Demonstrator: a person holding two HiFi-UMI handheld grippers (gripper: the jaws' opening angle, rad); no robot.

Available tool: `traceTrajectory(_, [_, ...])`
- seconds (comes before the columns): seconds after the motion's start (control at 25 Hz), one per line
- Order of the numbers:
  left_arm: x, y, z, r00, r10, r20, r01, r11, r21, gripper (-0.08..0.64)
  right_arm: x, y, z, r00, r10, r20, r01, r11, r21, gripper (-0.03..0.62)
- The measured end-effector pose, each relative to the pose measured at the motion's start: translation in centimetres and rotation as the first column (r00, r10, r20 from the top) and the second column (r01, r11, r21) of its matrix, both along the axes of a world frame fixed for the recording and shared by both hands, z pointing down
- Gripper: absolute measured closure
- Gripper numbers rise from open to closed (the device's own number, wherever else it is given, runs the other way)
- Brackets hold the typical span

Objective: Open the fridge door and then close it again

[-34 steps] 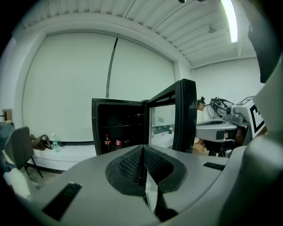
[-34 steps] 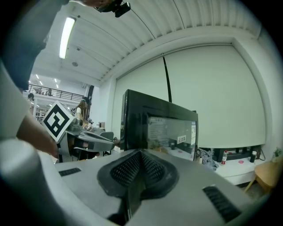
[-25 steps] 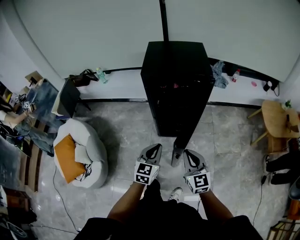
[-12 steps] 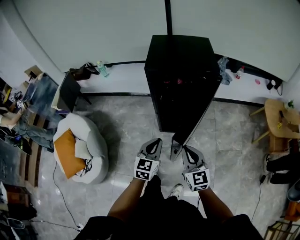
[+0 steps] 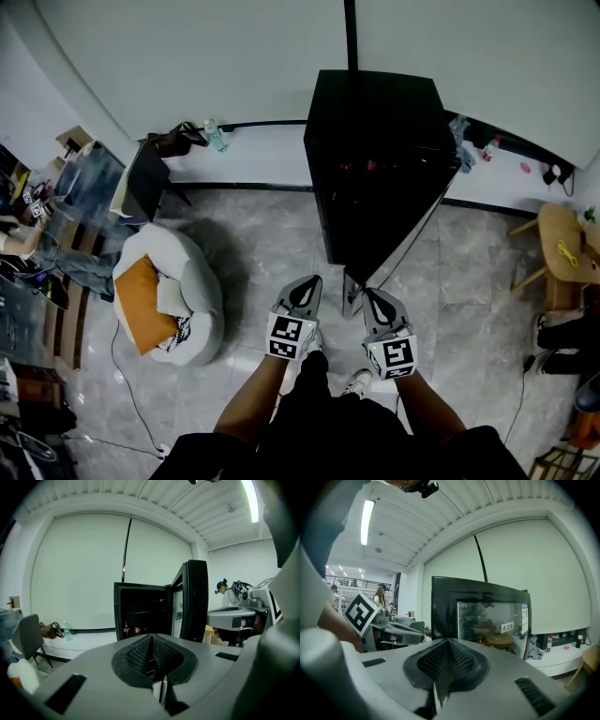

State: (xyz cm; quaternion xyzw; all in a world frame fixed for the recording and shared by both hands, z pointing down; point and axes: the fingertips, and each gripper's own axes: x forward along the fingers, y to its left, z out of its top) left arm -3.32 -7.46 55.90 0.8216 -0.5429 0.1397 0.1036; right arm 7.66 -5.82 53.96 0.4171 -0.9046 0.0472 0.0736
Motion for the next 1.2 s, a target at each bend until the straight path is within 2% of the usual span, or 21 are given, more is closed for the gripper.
traceTrajectory(0.24, [-0.7, -1.6, -1.2, 1.000, 0.000, 0.015, -0.001, 1.000, 0.030, 0.538, -1.6, -1.4, -0.1, 1.000, -0.009, -0.024, 0.009, 1.000, 0.006, 0.583])
traceTrajectory(0.84, [-3.8, -4.8, -1.4, 1.000, -0.014, 0.028, 0.013, 0.999, 0.031, 0.538, -5.7, -5.8, 0.7, 1.000, 0.022, -0.005, -0.023, 0.999, -0.031, 0.583])
traceTrajectory(1.2, [-6.8, -7.5, -1.6, 0.999, -0.021, 0.027, 0.020, 0.999, 0.039, 0.538, -8.5, -8.7, 0.5, 1.000, 0.023, -0.001, -0.023, 0.999, -0.023, 0.583])
